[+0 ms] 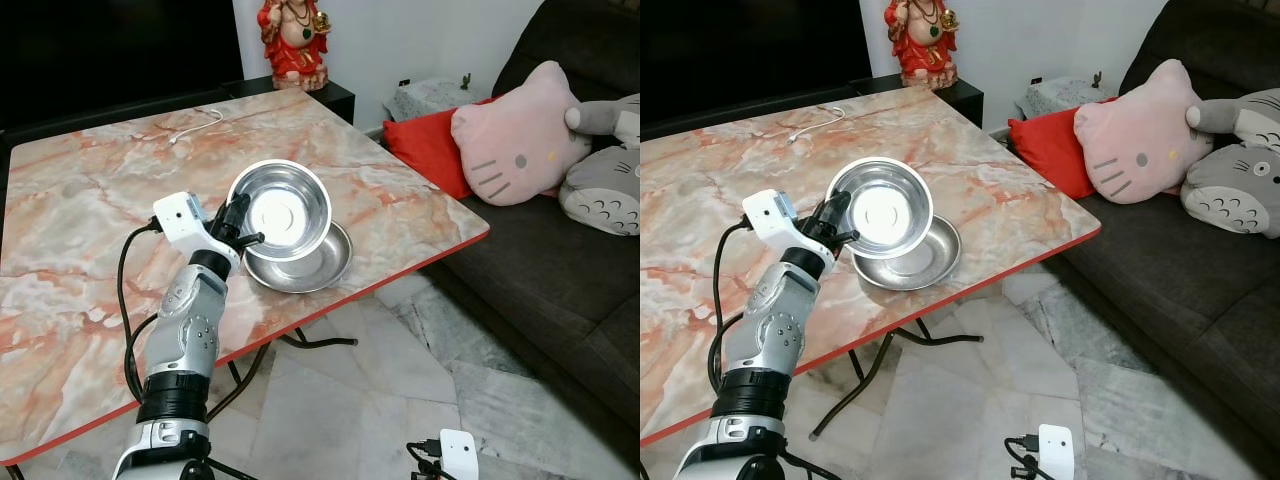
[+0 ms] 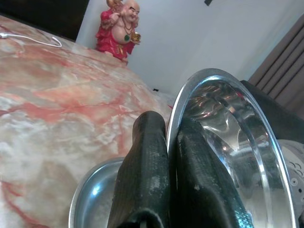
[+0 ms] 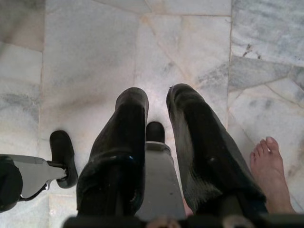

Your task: Setting the table

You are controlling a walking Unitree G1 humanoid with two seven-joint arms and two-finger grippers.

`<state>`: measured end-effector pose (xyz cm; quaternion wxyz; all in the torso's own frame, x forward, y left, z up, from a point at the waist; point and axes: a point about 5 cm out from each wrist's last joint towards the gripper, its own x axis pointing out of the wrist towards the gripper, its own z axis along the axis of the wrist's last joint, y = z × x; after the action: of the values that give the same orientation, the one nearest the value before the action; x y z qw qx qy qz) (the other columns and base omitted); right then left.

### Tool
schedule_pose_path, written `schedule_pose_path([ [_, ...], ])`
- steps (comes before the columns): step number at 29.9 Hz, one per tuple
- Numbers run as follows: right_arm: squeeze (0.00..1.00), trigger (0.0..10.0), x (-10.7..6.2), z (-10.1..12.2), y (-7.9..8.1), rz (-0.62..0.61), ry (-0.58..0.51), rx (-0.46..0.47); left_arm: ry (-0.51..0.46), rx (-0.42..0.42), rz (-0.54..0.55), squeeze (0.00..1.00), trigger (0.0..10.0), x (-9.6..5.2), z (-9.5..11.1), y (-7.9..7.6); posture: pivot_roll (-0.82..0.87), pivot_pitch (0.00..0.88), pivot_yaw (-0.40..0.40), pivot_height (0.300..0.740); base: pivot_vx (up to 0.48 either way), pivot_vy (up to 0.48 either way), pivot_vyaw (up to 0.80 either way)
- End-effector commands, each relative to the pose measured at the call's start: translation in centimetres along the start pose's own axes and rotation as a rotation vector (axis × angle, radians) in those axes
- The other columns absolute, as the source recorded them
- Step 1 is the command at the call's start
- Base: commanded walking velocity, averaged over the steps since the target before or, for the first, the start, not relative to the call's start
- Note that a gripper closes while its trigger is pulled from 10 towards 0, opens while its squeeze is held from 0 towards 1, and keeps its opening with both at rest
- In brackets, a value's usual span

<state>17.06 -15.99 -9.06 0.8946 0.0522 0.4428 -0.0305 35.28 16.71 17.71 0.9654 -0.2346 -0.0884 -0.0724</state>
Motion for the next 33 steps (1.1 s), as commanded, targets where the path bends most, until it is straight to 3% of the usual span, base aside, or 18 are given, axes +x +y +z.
schedule_pose_path([
  [1,0.0,10.0,-0.1,-0.2,-0.1,-0.003,0.004,0.008,-0.041,0.001,-0.018,0.0,10.0,0.0,0.8,-0.3,0.08,0.0,-0.001,0.74,0.304,0.0,0.0],
  [15,0.0,10.0,-0.1,-0.2,-0.1,-0.003,0.004,0.003,-0.044,0.001,-0.023,0.0,10.0,-0.1,0.8,-0.5,0.08,0.0,-0.007,0.74,0.35,0.0,0.0],
  [27,0.0,10.0,-0.1,-0.2,-0.1,-0.001,0.003,0.0,-0.038,-0.003,-0.053,0.0,10.0,-0.3,0.9,-0.7,0.08,0.0,-0.011,0.74,0.0,0.0,0.0],
  [30,0.0,10.0,-0.1,-0.2,-0.1,0.0,0.003,-0.001,-0.005,0.004,-0.07,0.0,10.0,-0.3,0.7,-0.8,0.09,0.0,-0.011,0.74,0.0,0.0,0.0],
  [33,0.0,10.0,0.0,-0.2,-0.1,0.001,0.004,-0.001,0.102,0.019,-0.145,0.0,10.0,-0.5,-0.5,-1.3,0.09,0.0,-0.01,0.74,0.0,0.0,0.0],
])
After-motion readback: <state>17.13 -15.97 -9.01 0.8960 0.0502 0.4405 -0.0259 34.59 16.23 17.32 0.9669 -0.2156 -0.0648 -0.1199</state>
